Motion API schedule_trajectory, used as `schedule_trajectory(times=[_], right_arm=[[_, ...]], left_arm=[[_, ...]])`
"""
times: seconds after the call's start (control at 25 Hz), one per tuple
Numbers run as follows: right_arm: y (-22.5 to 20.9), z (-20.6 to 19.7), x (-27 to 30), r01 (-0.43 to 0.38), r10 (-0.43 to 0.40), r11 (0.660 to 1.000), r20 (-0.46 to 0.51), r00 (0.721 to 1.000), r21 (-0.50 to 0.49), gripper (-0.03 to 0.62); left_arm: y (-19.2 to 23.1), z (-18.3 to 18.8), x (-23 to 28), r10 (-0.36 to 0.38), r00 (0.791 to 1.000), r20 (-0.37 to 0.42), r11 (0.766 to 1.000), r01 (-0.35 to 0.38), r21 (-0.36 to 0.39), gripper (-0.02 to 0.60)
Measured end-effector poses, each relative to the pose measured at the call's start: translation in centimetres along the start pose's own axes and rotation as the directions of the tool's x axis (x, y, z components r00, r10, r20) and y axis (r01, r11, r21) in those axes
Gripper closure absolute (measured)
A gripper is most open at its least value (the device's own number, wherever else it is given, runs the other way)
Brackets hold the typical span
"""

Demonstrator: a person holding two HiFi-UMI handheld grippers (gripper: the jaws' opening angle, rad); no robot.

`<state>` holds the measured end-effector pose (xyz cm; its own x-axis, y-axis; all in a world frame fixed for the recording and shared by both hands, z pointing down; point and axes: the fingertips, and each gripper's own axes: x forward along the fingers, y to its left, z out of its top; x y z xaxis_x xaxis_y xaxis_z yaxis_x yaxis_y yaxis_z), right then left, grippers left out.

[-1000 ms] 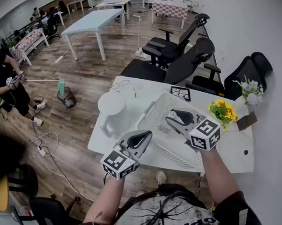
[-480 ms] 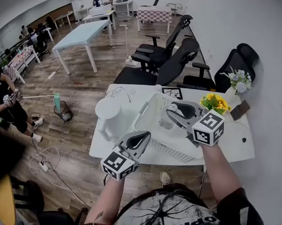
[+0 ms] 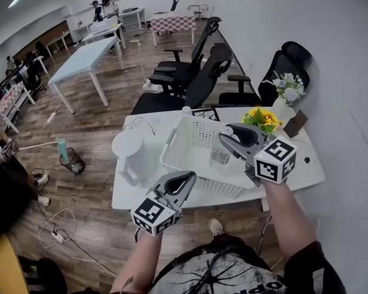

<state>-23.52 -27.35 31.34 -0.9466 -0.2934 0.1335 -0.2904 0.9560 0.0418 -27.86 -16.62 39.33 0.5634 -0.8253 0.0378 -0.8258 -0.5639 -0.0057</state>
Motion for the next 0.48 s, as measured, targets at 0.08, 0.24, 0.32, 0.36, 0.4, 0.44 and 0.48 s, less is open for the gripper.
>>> schedule_trajectory(times=[0.08, 0.24, 0.32, 0.36, 0.4, 0.44, 0.48], right_arm=[[-0.2, 0.6, -1.4, 0.027, -0.027, 1.000, 0.011, 1.000, -0.002, 0.444], [-1.2, 1.9, -4.6, 0.092, -0.092, 0.996, 0.033, 0.995, 0.002, 0.444], [-1.9, 2.4, -6.2, 0.124, -0.124, 0.992, 0.042, 0.991, 0.001, 0.444], [-2.2, 2.6, -6.9, 0.138, -0.138, 0.990, 0.047, 0.989, 0.000, 0.444], [-2.5, 2.8, -7.7, 0.151, -0.151, 0.989, 0.052, 0.987, 0.000, 0.445], [-2.8, 3.0, -8.5, 0.163, -0.163, 0.987, 0.057, 0.985, 0.000, 0.445], [-3.1, 3.3, -9.4, 0.175, -0.175, 0.985, 0.063, 0.983, 0.000, 0.445]], left_arm=[[-0.9, 0.2, 0.4, -0.027, 1.000, 0.005, 1.000, 0.027, 0.002, 0.571], [-3.0, 0.5, 1.7, -0.089, 0.996, 0.006, 0.996, 0.089, 0.008, 0.571], [-4.0, 0.6, 2.6, -0.120, 0.993, 0.002, 0.993, 0.120, 0.015, 0.571], [-4.5, 0.7, 3.1, -0.133, 0.991, 0.001, 0.991, 0.133, 0.019, 0.571], [-5.0, 0.8, 3.6, -0.145, 0.989, 0.001, 0.989, 0.145, 0.021, 0.571], [-5.5, 0.9, 4.0, -0.157, 0.988, 0.001, 0.987, 0.157, 0.024, 0.571], [-6.1, 1.0, 4.6, -0.169, 0.986, 0.001, 0.985, 0.169, 0.028, 0.571]])
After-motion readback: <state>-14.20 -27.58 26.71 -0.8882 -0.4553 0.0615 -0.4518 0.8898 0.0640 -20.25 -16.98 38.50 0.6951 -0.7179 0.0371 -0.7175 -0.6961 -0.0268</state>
